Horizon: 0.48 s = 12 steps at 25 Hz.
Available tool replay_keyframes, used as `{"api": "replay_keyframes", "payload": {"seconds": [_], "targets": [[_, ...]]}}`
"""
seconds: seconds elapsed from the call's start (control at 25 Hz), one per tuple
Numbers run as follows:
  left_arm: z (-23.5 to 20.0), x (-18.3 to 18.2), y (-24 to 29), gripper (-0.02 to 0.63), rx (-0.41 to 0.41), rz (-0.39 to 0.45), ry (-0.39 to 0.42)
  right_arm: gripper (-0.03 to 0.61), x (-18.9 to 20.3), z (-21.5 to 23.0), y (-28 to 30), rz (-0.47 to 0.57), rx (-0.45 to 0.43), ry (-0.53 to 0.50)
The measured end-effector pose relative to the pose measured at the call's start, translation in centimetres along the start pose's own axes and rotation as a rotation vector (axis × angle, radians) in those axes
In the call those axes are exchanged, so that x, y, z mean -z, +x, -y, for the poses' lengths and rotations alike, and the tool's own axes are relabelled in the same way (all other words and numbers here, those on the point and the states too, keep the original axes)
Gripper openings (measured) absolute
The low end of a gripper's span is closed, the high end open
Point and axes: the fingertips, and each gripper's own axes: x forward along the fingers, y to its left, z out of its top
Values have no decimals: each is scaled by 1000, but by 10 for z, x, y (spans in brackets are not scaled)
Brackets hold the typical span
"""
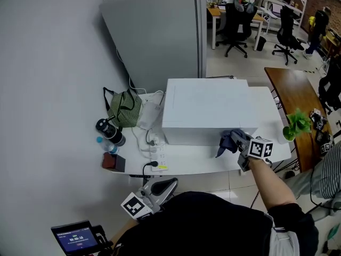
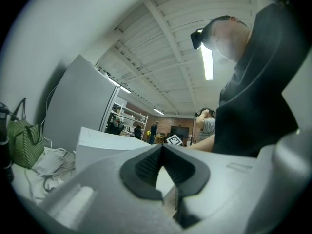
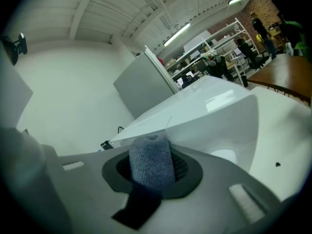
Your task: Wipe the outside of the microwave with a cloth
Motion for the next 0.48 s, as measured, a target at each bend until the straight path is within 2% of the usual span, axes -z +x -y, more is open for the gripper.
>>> {"api": "replay_keyframes", "payload": {"seconds": [0.12,0.24,0.32,0.48], "targets": [[-1,0,-4,3,-3,13,-6,81,-5,13,-10,31,46,21],[-1,3,-12,3,-13,17,-14,81,-4,-4,-6,35,32,20],[-1,4,-21,3,-30,20,-22,81,10,-30,10,-2,-11,-8],[-5,3,-49,3,-91,37,-23,81,53,-101,77,-111,-164,-55]]}}
